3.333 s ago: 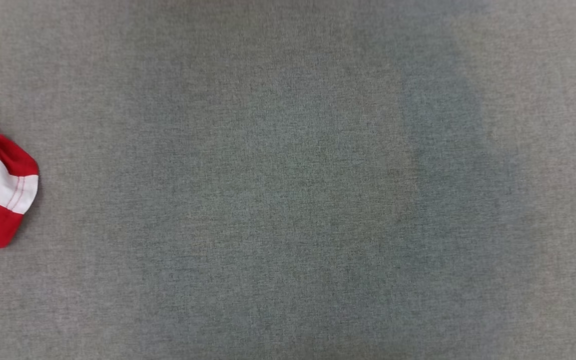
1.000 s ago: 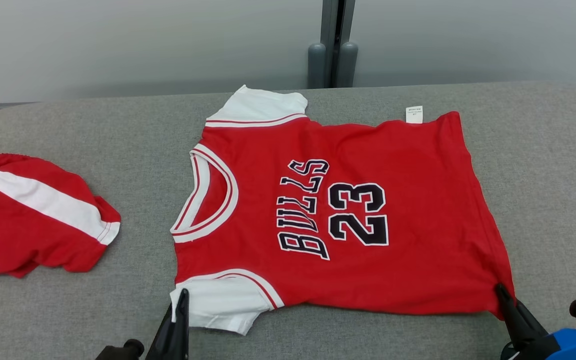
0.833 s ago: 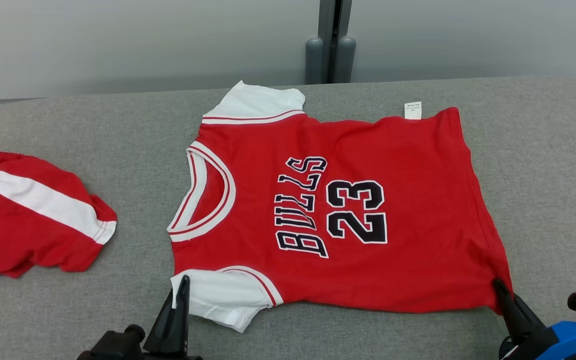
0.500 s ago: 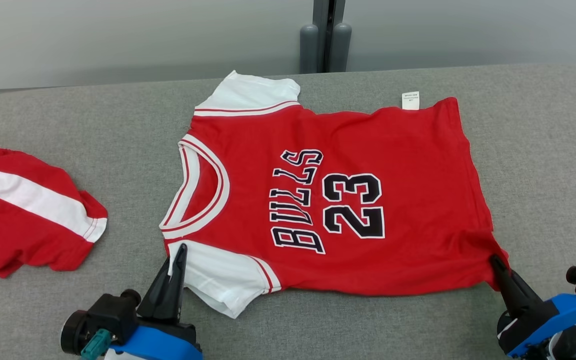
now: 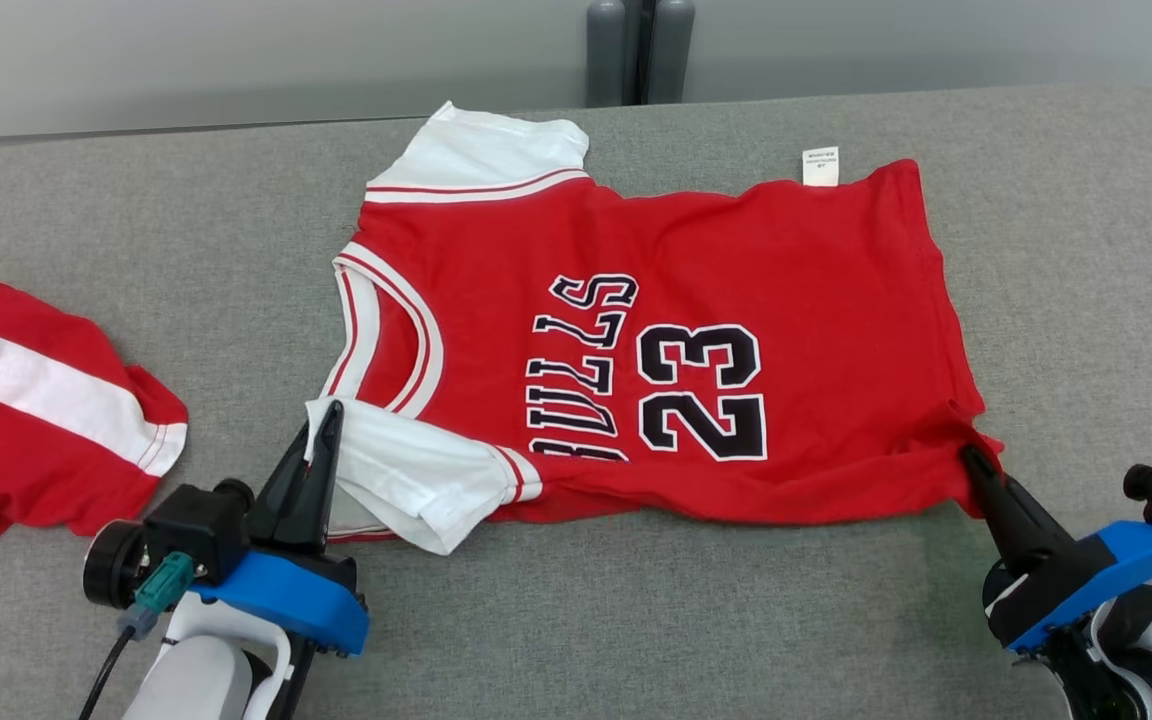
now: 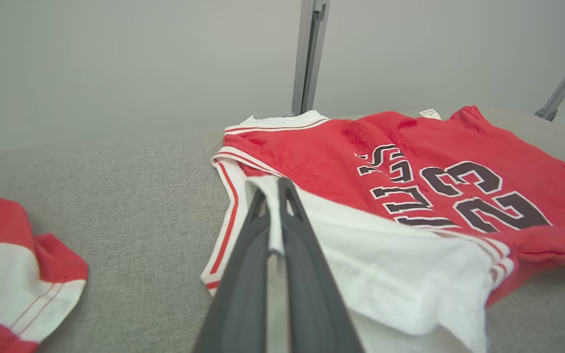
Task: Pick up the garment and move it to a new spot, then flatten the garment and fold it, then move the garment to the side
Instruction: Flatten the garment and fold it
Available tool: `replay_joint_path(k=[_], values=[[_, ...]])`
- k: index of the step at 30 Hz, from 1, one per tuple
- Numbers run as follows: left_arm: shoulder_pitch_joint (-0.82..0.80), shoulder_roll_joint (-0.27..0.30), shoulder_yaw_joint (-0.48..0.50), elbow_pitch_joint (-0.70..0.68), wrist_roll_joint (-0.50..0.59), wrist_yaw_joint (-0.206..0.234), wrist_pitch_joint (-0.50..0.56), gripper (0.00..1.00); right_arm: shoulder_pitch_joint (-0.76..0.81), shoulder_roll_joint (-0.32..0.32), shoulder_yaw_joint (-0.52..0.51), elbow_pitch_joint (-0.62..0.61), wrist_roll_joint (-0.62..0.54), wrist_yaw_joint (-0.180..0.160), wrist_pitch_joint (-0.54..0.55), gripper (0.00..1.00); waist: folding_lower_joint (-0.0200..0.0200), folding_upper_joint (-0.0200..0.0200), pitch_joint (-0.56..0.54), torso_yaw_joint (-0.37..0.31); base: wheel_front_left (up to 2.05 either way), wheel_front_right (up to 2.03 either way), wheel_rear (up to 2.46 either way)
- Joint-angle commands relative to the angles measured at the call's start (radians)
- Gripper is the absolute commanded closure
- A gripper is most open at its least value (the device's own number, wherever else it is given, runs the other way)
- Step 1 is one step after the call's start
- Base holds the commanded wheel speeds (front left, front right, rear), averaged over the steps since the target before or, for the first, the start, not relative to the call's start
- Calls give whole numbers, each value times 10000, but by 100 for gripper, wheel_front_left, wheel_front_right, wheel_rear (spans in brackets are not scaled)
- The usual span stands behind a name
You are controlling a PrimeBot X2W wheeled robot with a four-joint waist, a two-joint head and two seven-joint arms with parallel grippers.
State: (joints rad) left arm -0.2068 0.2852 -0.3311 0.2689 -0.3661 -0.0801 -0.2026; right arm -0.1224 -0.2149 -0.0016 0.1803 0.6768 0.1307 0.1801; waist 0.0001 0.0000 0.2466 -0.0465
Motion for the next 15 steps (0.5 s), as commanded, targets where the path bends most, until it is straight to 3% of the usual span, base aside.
replay_joint_path(k=[1, 15], values=[[-316, 82, 3, 163, 24, -62, -5, 100, -227, -131, 82, -26, -26, 1, 45, 100, -1, 0, 26, -16, 0, 0, 0], [-1739, 67, -491, 1739, -9, -331, -92, 100, -1739, -420, 608, 759, -430, 1, 345, 100, -1, 0, 179, -24, 0, 0, 0]])
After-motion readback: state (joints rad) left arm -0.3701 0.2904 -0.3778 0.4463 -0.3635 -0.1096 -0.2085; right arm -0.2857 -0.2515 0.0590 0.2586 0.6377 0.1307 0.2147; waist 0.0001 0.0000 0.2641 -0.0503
